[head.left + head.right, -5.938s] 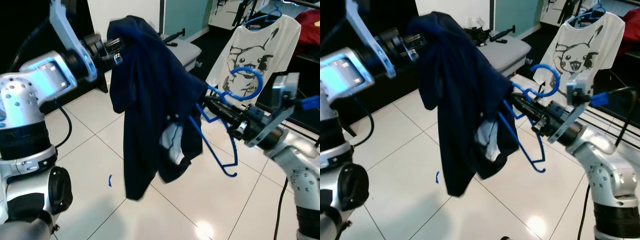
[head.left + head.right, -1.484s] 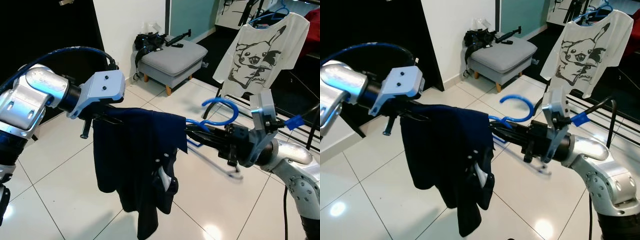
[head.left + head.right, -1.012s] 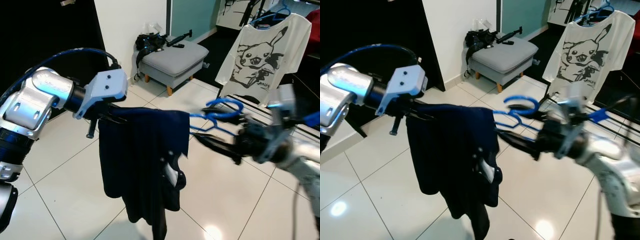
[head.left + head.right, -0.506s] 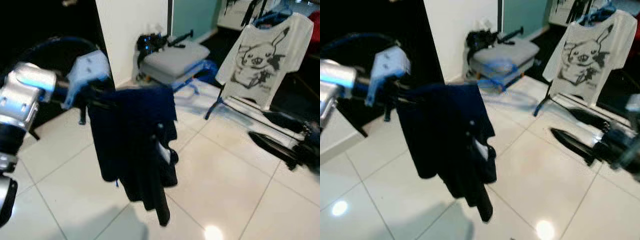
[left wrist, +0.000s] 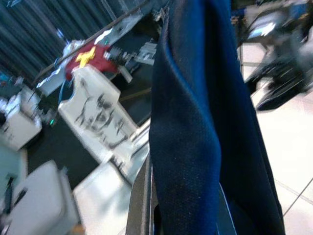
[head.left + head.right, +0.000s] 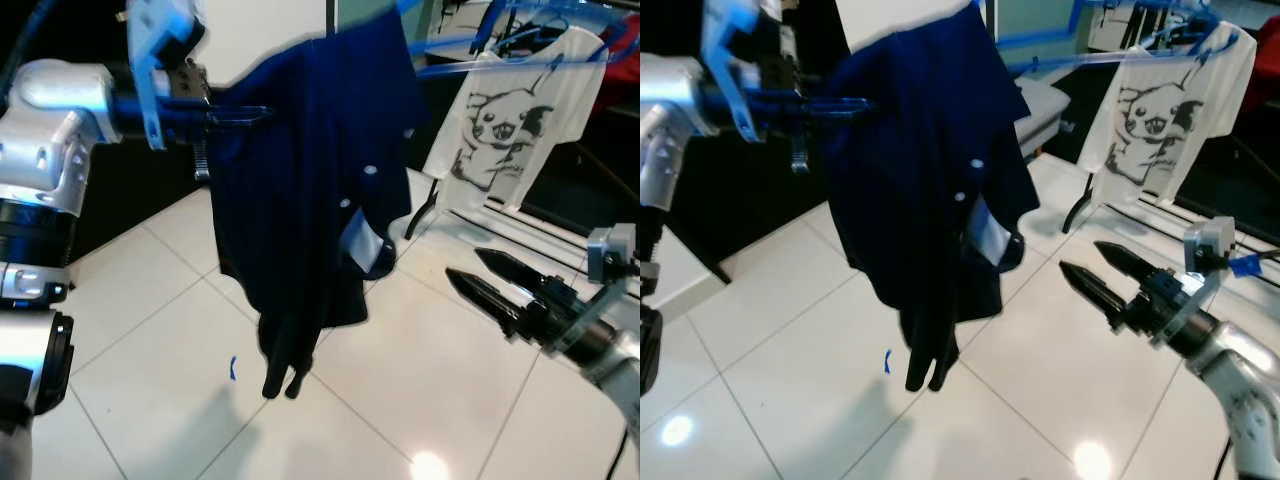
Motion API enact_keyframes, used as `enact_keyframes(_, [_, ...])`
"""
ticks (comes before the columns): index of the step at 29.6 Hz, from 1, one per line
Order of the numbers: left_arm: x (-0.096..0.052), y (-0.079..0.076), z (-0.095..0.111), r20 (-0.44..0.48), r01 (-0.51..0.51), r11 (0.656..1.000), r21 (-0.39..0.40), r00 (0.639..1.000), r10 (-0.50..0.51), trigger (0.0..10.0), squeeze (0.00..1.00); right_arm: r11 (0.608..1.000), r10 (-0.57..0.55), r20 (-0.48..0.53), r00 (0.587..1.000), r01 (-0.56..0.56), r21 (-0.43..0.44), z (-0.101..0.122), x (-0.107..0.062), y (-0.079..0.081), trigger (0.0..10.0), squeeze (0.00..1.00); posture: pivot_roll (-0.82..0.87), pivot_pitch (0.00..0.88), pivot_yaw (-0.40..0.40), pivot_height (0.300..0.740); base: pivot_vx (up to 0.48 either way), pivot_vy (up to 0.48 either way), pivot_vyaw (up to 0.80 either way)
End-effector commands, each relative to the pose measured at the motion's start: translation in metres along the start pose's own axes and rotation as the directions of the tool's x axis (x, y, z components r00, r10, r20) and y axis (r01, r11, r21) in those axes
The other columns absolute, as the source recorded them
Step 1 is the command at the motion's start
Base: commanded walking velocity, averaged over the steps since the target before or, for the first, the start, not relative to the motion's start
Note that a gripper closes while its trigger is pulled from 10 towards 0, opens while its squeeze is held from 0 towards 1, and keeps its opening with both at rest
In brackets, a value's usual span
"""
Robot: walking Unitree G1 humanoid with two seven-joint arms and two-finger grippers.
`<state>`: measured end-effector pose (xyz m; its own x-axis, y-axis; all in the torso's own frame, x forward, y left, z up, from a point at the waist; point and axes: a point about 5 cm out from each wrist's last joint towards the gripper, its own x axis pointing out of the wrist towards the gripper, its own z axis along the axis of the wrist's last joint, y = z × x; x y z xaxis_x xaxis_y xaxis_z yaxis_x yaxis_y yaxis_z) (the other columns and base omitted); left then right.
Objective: Hang hanger
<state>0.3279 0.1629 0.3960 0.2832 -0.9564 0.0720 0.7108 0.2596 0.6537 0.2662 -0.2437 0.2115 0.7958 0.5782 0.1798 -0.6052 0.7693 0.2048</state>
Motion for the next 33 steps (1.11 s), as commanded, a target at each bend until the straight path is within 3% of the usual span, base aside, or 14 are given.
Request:
enact_keyframes(1, [0.002, 0.002, 0.017, 0.070, 0.015, 0.999, 0.037, 0.997, -0.018, 0.0, 0.00, 0.997, -0.029, -0.001, 1.000, 0.029, 0.069, -0.005, 0.007, -0.002, 10.0, 0.00, 0.04, 0.097, 0.066, 0.740, 0.000, 0.000, 0.00])
enact_keyframes(7, [0.007, 0.003, 0.026, 0.131, 0.012, 0.999, 0.043, 0.991, -0.018, 0.0, 0.00, 0.975, -0.044, 0.058, 0.997, 0.030, 0.221, -0.003, 0.030, 0.004, 10.0, 0.00, 0.04, 0.081, 0.061, 0.740, 0.000, 0.000, 0.00])
enact_keyframes(14, [0.018, -0.002, 0.029, 0.174, 0.022, 0.999, 0.031, 0.984, -0.027, 0.0, 0.00, 0.944, 0.144, 0.009, 0.990, -0.140, 0.299, -0.017, 0.048, 0.041, 10.0, 0.00, 0.04, 0.088, 0.055, 0.740, 0.000, 0.000, 0.00])
enact_keyframes(16, [0.022, -0.004, 0.029, 0.182, 0.028, 0.999, 0.023, 0.983, -0.032, 0.0, 0.00, 0.915, 0.269, 0.054, 0.962, -0.272, 0.298, -0.012, 0.045, 0.057, 10.0, 0.00, 0.04, 0.092, 0.054, 0.740, 0.000, 0.000, 0.00])
enact_keyframes(19, [0.023, -0.005, 0.029, 0.185, 0.030, 0.999, 0.019, 0.982, -0.033, 0.0, 0.00, 0.900, 0.324, 0.077, 0.943, -0.332, 0.283, -0.008, 0.041, 0.064, 10.0, 0.00, 0.04, 0.093, 0.054, 0.740, 0.000, 0.000, 0.00])
enact_keyframes(27, [0.023, -0.004, 0.029, 0.183, 0.006, 1.000, 0.020, 0.983, -0.010, 0.0, 0.00, 0.880, 0.366, 0.116, 0.923, -0.384, 0.280, 0.001, 0.032, 0.067, 10.0, 0.00, 0.03, 0.096, 0.054, 0.740, 0.000, 0.000, 0.00])
enact_keyframes(33, [0.022, -0.002, 0.031, 0.172, -0.020, 0.999, 0.026, 0.985, 0.015, 0.0, 0.00, 0.907, 0.325, 0.015, 0.946, -0.316, 0.279, -0.007, 0.015, 0.057, 10.0, 0.00, 0.03, 0.100, 0.056, 0.740, 0.000, 0.000, 0.00])
